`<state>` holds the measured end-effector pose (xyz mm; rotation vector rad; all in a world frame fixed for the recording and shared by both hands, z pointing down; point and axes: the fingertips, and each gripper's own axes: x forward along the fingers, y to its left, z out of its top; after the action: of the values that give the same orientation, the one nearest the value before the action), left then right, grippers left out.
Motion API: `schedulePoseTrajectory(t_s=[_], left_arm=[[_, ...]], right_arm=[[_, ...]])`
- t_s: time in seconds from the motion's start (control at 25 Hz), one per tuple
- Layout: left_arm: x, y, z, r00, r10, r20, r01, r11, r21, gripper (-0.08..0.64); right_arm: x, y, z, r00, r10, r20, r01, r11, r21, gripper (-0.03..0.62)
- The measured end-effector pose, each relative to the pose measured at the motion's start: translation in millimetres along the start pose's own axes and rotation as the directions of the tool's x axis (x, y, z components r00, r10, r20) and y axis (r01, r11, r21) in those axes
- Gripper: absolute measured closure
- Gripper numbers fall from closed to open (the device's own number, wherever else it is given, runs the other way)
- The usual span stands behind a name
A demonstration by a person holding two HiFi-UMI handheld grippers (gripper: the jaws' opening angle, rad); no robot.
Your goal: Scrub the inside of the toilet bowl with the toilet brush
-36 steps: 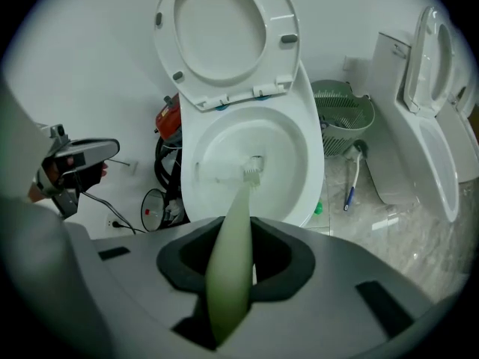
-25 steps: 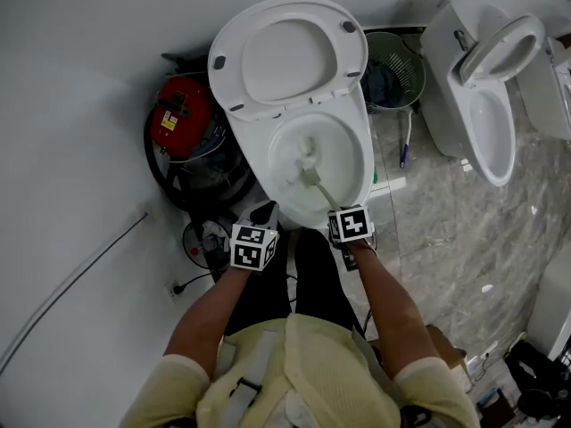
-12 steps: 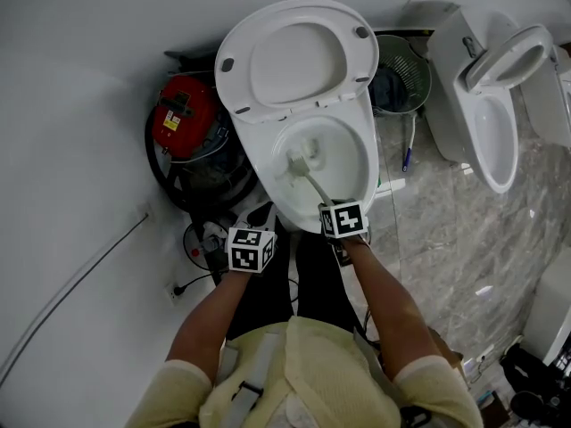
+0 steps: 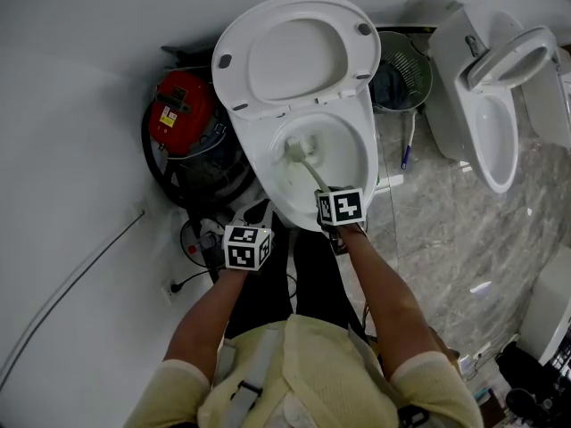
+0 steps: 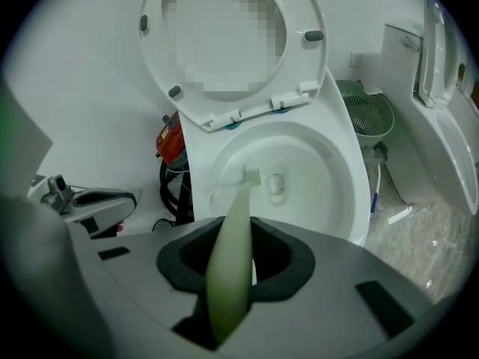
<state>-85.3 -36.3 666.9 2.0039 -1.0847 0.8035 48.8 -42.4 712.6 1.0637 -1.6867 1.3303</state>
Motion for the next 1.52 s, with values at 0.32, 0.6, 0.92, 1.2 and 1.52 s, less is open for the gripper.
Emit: schedulePoseTrajectory(t_s=[0.32,0.6,0.92,1.2,1.52], left_arm=[[1,-8,7,1.000,-0.015,0.000,0.015,1.000,-0.008,0.546],[0,-9,11,1.000,-0.022,0.008,0.022,1.000,0.006,0.546],[1,-16,11,0.999,-0.037,0.006,0.036,0.999,0.026,0.546],[1,-26,14,0.999,-0.050,0.010,0.050,0.998,0.043,0.546],[-1,-35,7,0.998,-0.063,0.006,0.063,0.996,0.059,0.546]], right_arm=[[-11,-25,20,0.998,-0.039,0.057,0.036,0.997,0.063,0.486],[-25,-50,17,0.990,-0.092,0.102,0.077,0.987,0.143,0.486],[-36,-67,6,0.985,-0.136,0.109,0.115,0.977,0.177,0.486],[-46,-77,-14,0.982,-0.166,0.093,0.145,0.970,0.196,0.486],[-54,-79,-42,0.982,-0.180,0.056,0.168,0.970,0.176,0.486]])
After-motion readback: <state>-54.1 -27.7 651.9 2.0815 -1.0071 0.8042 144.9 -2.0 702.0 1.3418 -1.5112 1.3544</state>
